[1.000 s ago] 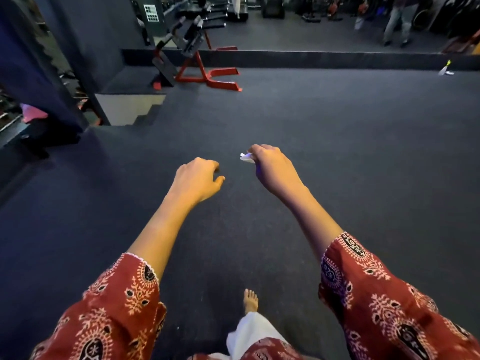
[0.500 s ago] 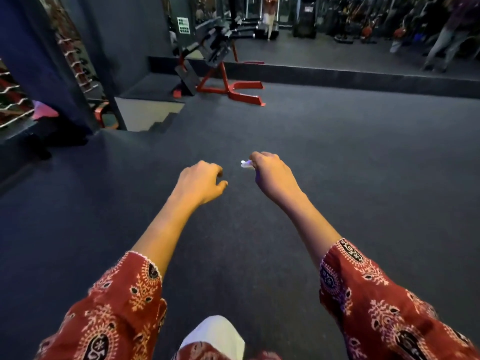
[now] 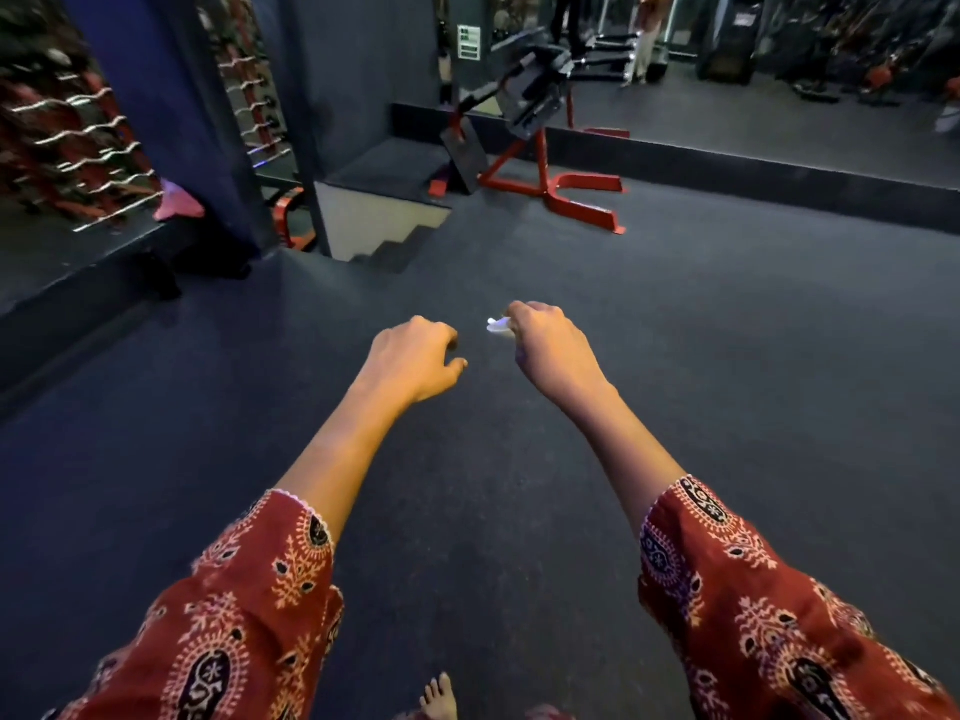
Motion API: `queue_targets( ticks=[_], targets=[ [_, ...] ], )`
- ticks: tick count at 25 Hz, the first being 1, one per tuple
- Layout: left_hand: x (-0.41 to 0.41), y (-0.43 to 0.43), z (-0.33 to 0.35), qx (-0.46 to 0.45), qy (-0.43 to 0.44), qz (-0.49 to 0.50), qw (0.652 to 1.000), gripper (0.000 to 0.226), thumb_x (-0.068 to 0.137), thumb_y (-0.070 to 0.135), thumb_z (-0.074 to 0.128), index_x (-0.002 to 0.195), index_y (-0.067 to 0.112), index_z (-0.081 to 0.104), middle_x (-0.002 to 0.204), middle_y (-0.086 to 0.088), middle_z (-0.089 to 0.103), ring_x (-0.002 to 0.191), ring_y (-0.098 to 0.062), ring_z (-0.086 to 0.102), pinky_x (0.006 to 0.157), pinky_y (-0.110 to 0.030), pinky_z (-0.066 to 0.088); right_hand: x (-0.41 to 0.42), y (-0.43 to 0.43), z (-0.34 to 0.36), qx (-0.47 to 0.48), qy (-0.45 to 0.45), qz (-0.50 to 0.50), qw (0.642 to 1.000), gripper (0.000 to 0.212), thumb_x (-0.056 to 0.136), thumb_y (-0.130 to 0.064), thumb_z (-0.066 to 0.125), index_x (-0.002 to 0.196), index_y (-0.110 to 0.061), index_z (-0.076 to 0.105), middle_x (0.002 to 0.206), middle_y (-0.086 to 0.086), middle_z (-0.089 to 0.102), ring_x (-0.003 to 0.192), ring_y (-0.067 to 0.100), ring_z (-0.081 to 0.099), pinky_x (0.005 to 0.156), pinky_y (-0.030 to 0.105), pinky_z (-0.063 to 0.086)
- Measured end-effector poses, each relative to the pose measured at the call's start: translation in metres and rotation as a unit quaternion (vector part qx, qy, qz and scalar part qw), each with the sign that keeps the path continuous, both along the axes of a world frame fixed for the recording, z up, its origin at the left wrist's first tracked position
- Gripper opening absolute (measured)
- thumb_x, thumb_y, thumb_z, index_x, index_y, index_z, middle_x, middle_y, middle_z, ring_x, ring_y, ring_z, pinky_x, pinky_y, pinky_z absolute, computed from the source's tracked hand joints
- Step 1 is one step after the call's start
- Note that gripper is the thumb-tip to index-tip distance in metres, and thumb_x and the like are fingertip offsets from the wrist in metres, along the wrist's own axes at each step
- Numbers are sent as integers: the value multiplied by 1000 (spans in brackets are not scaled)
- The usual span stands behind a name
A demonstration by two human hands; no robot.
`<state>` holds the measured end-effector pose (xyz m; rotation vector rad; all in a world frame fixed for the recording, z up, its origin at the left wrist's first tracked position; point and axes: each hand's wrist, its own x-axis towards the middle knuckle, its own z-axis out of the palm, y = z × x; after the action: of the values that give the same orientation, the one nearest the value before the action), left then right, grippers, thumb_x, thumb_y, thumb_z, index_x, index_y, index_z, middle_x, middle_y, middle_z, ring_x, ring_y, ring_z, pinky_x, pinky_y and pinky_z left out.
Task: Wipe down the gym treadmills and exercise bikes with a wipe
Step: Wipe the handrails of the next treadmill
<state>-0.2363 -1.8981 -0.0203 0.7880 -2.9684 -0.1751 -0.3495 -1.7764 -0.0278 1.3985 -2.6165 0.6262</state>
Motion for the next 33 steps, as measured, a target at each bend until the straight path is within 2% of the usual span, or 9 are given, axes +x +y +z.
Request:
queue_targets(
  ticks=[5, 10, 16, 18, 22, 26, 30, 33],
  targets=[
    [-26, -109, -1, 0, -10, 67, 998, 36, 94, 41, 53, 120, 17, 60, 114, -8, 62, 103, -27, 60, 77, -34, 47, -43, -126, -3, 4, -4, 57, 998, 32, 82, 6, 45, 112, -3, 55, 106, 12, 57, 94, 33, 54, 61, 33, 37],
    [-41, -212, -11, 2, -15, 169, 986, 36, 94, 40, 52, 121, 18, 59, 118, -9, 59, 106, -27, 57, 77, -33, 44, -83, -262, -17, -4, 0, 160, 987, 26, 88, 6, 42, 108, -2, 57, 105, 12, 60, 92, 33, 55, 60, 33, 36],
    [-37, -308, -3, 7, 3, 327, 945, 34, 93, 38, 54, 118, 17, 61, 115, -9, 61, 107, -28, 58, 77, -33, 44, -88, -416, -3, 8, 14, 337, 941, 19, 91, 2, 43, 103, -2, 56, 104, 13, 60, 93, 34, 56, 63, 36, 39],
    [-23, -334, -4, 6, 13, 383, 924, 34, 93, 38, 53, 117, 16, 61, 113, -9, 62, 108, -28, 57, 76, -33, 42, -77, -463, 0, 1, 14, 393, 920, 22, 91, 3, 43, 108, -3, 57, 107, 13, 60, 97, 35, 57, 67, 39, 44],
    [22, -371, -16, 18, 10, 462, 887, 35, 93, 39, 52, 118, 17, 60, 111, -4, 64, 110, -25, 55, 73, -31, 38, -32, -532, -6, 15, 16, 466, 884, 31, 90, 6, 42, 116, -3, 56, 113, 13, 59, 100, 34, 56, 64, 34, 36],
    [79, -417, -24, 14, 4, 531, 847, 33, 94, 38, 51, 120, 18, 60, 114, -3, 63, 108, -23, 57, 76, -31, 41, 34, -600, -17, 15, 9, 533, 846, 29, 90, 5, 43, 114, -3, 56, 112, 11, 58, 97, 34, 56, 62, 35, 36],
    [131, -478, -24, -4, 7, 561, 828, 33, 94, 37, 52, 119, 17, 60, 115, -3, 63, 107, -23, 58, 77, -30, 42, 99, -667, -18, 12, 6, 563, 827, 29, 90, 4, 42, 114, -5, 56, 113, 10, 59, 97, 34, 56, 65, 35, 40],
    [165, -530, -12, -10, -7, 560, 828, 33, 94, 38, 52, 119, 17, 60, 115, -4, 62, 109, -24, 57, 79, -31, 43, 141, -715, -8, 14, 0, 577, 817, 31, 89, 4, 42, 115, -6, 57, 113, 11, 58, 99, 35, 56, 68, 38, 43]
  ],
)
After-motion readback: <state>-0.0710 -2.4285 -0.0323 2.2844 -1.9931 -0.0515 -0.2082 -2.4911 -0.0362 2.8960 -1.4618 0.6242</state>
